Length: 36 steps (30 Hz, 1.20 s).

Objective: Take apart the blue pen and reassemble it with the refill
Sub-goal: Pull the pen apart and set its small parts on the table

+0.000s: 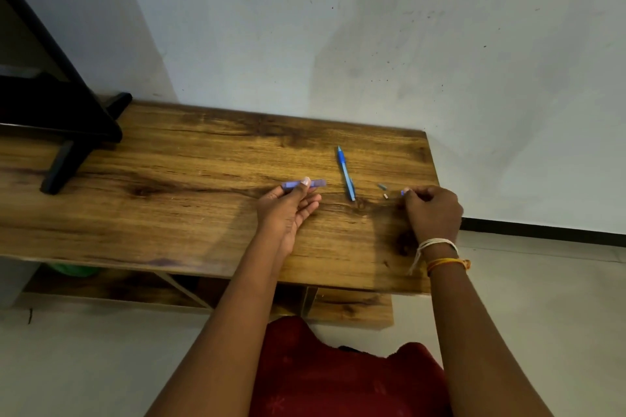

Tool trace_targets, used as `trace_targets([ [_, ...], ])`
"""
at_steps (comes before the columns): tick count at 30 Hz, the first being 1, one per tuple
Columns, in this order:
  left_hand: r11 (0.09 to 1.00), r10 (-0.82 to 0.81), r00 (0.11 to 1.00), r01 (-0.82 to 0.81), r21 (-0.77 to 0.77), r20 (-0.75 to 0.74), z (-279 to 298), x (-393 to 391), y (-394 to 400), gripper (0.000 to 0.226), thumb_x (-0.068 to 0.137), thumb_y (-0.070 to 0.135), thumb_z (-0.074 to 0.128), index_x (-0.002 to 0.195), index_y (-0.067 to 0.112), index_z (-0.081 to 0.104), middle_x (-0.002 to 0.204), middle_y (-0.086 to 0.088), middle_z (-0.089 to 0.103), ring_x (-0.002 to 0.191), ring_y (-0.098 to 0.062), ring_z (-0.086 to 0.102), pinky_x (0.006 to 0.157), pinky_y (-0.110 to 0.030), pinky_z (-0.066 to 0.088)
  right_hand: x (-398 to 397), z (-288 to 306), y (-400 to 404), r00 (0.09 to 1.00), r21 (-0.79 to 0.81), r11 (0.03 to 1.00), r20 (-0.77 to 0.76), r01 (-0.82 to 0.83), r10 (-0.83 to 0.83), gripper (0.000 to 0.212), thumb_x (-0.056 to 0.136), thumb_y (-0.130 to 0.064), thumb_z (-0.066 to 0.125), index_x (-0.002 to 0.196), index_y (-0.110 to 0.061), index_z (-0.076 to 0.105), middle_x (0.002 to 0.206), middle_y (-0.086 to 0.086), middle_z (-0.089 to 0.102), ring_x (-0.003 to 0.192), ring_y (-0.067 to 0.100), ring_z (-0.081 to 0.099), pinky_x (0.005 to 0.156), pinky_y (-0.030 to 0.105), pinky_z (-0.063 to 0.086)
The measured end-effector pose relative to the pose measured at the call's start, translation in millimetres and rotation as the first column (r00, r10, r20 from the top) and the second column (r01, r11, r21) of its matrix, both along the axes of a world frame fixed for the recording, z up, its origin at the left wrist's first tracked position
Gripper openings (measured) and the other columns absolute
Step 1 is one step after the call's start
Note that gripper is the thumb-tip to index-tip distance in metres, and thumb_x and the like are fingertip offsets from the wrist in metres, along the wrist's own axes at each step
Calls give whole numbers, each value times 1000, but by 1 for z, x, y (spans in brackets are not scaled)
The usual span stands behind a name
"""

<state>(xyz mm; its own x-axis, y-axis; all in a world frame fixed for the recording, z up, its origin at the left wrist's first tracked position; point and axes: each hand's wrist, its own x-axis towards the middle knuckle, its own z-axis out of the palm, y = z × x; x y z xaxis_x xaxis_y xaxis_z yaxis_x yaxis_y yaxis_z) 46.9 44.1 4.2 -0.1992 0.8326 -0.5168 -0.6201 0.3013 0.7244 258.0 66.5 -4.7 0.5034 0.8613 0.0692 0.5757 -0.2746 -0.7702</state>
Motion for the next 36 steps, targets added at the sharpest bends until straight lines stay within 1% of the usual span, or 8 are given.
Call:
trace_targets([
  [12, 1000, -20, 999, 20, -14, -27, -2, -2, -2, 21, 86, 10, 68, 103, -1, 64, 90, -14, 71, 82, -21, 70, 69, -24, 60, -13, 1, 1, 982, 60, 987, -119, 152, -144, 27, 88, -27, 64, 101, -6, 75, 97, 12, 74, 92, 26, 67, 78, 24, 44],
  [14, 1000, -29, 999, 29, -12, -30, -2, -4, -3, 19, 86, 11, 68, 100, 0, 64, 90, -14, 71, 83, -21, 70, 70, -25, 60, -28, 5, -1, 973, 85, 991, -214, 101, -81, 25, 89, -25, 63, 98, -5, 74, 91, 12, 74, 85, 24, 68, 77, 29, 52],
  [16, 999, -36, 999, 35, -9, -33, -2, -6, -4, 20, 85, 11, 69, 101, 0, 64, 91, -15, 71, 82, -21, 70, 70, -25, 60, -50, 8, -4, 943, 34, 998, -327, -55, 63, 20, 90, -21, 62, 94, -5, 73, 78, 8, 72, 66, 17, 69, 62, 30, 58],
  [18, 999, -36, 998, 35, -7, -44, -1, -9, -4, 23, 84, 11, 70, 103, -1, 64, 91, -15, 72, 80, -20, 71, 68, -24, 60, -73, 13, -7, 832, -22, 974, -525, -224, 179, 15, 92, -13, 59, 94, -3, 70, 74, 5, 70, 57, 13, 68, 53, 22, 57],
  [21, 999, -30, 994, 32, 15, -102, -2, -17, -5, 20, 82, 10, 73, 99, 2, 67, 88, -15, 72, 76, -18, 71, 66, -24, 59, -99, 20, -10, 478, -33, 926, -863, -375, 162, 13, 94, -5, 54, 88, -2, 65, 80, 13, 70, 66, 17, 70, 64, 24, 58],
  [24, 999, -15, 975, 26, 45, -223, -2, -26, -5, 9, 80, 10, 75, 85, 7, 69, 82, -13, 74, 69, -15, 72, 64, -23, 57, -108, 21, -12, 215, -13, 899, -972, -438, 91, 17, 96, -2, 48, 90, 2, 62, 83, 16, 71, 71, 21, 72, 72, 26, 58],
  [31, 994, 33, 841, 27, 102, -540, -3, -41, -7, 8, 76, 13, 80, 76, 14, 72, 68, -2, 72, 60, -7, 68, 54, -17, 54, -118, 16, -11, 71, -42, 874, -997, -484, -9, 25, 98, 1, 39, 106, 9, 61, 100, 20, 69, 81, 22, 72, 79, 27, 57],
  [36, 992, 60, 813, 14, 123, -580, -2, -45, -8, 11, 75, 16, 80, 73, 22, 71, 68, 2, 73, 60, -5, 67, 54, -20, 55, -118, 13, -10, 37, -46, 869, -999, -494, -32, 28, 94, 11, 37, 114, 11, 57, 107, 22, 67, 94, 26, 68, 82, 27, 56],
])
